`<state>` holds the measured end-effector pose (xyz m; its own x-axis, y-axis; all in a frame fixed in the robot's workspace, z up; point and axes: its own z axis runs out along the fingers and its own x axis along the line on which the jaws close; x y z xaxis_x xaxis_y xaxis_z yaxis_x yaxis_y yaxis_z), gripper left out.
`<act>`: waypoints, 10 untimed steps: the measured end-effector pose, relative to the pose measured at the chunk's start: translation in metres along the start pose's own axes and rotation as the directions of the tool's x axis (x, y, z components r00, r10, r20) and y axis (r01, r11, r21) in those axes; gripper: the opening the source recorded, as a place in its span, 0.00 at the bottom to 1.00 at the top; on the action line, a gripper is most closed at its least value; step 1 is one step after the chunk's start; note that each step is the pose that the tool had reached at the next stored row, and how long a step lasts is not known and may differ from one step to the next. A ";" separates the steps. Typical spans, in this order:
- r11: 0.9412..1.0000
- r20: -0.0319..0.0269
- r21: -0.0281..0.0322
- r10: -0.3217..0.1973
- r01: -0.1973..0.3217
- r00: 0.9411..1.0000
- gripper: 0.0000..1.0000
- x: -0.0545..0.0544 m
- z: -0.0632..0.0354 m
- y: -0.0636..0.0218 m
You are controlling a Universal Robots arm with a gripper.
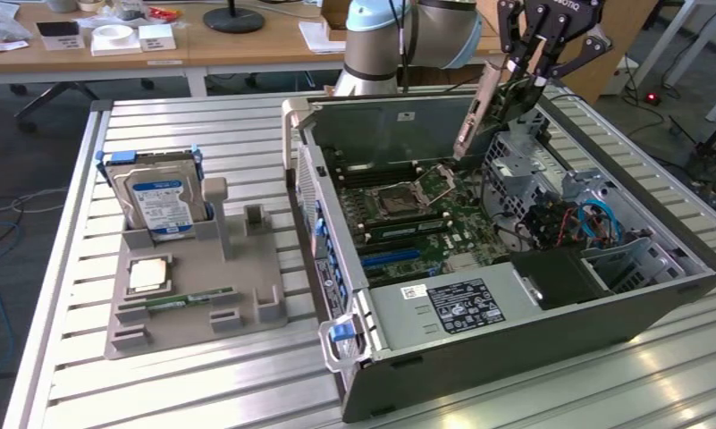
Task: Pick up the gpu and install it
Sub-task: 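Insert the gpu into the slot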
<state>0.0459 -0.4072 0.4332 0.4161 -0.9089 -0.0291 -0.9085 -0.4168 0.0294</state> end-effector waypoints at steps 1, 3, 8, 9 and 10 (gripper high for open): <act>1.000 0.000 0.000 0.000 0.000 1.000 0.26 0.000 0.0000 0.0000; 1.000 0.000 0.000 0.000 0.000 1.000 0.26 0.000 0.0000 -0.0001; 1.000 0.000 0.000 0.000 0.000 1.000 0.26 0.000 0.0000 -0.0001; 1.000 0.000 0.000 0.000 0.000 1.000 0.26 0.000 0.0000 0.0000; 1.000 0.000 0.000 0.000 0.000 1.000 0.26 0.000 0.0000 -0.0001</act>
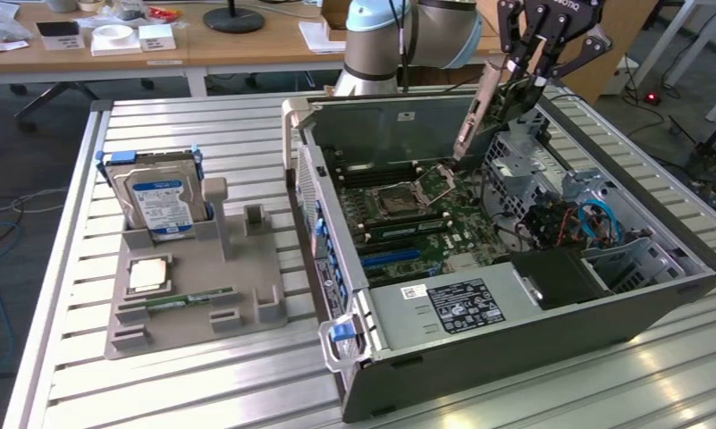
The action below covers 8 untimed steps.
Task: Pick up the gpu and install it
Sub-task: 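Insert the gpu into the slot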
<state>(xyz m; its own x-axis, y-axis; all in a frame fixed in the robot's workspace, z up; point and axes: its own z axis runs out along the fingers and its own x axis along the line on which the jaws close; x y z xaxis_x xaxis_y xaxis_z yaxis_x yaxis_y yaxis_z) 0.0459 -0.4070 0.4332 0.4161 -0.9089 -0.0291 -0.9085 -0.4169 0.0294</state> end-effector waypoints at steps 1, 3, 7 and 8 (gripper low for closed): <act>1.000 0.000 0.000 0.000 0.000 1.000 0.26 0.000 0.0000 0.0000; 1.000 0.000 0.000 0.000 0.000 1.000 0.26 0.000 0.0000 0.0000; 1.000 0.000 0.000 0.012 -0.012 1.000 0.26 0.000 0.0001 0.0002; 1.000 0.001 0.000 0.018 -0.018 1.000 0.26 0.000 0.0001 0.0003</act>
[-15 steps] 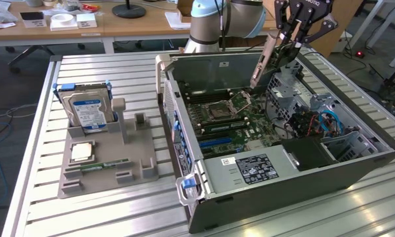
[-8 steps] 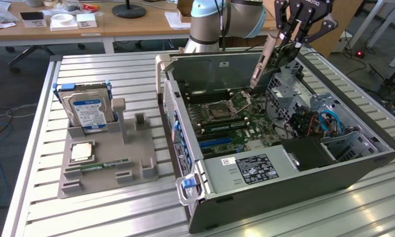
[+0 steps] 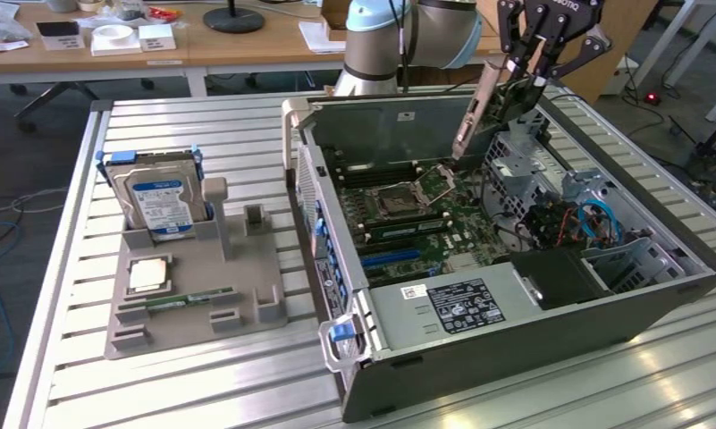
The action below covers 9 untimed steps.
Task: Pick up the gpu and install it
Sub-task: 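Insert the gpu into the slot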
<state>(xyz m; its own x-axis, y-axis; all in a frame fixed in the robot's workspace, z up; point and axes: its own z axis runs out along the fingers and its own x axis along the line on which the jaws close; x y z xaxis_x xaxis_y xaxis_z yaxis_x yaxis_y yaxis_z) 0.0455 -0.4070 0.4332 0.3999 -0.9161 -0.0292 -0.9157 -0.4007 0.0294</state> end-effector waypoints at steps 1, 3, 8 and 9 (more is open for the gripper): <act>1.000 0.000 0.000 0.005 -0.005 1.000 0.26 0.000 0.0000 0.0001; 1.000 0.000 0.000 0.018 -0.018 1.000 0.26 0.000 0.0000 0.0004; 0.998 0.002 0.002 0.059 -0.059 0.998 0.26 0.000 0.0000 0.0011; 0.998 0.002 0.002 0.068 -0.068 0.998 0.26 -0.001 0.0001 0.0012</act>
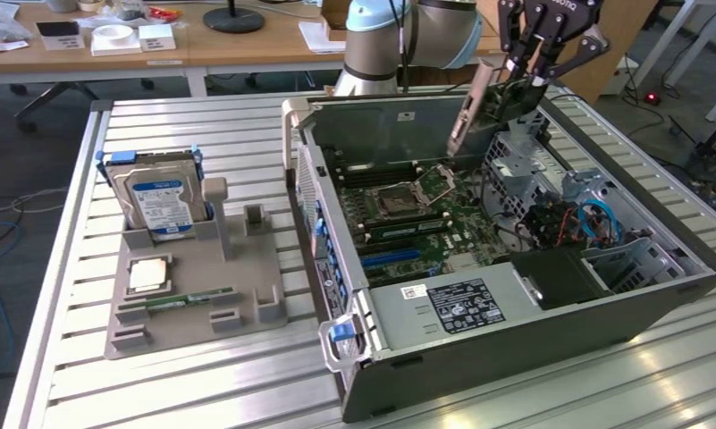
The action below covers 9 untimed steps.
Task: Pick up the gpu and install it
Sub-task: 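Insert the gpu into the slot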
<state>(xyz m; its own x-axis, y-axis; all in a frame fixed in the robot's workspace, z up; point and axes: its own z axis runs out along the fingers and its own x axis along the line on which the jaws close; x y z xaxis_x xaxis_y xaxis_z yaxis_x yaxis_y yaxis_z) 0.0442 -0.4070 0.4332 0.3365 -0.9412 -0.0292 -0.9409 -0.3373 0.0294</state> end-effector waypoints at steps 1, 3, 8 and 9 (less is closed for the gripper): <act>1.000 0.000 0.000 0.011 -0.011 1.000 0.26 0.000 0.0000 0.0001; 0.999 0.001 0.001 0.034 -0.034 0.999 0.26 0.000 0.0001 0.0003; 0.996 0.002 0.002 0.095 -0.095 0.996 0.26 0.000 0.0003 0.0005; 0.994 0.003 0.003 0.107 -0.107 0.994 0.26 0.000 0.0004 0.0006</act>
<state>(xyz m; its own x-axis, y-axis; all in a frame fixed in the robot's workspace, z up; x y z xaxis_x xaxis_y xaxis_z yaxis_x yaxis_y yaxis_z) 0.0436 -0.4070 0.4328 0.2334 -0.9720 -0.0286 -0.9717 -0.2342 0.0296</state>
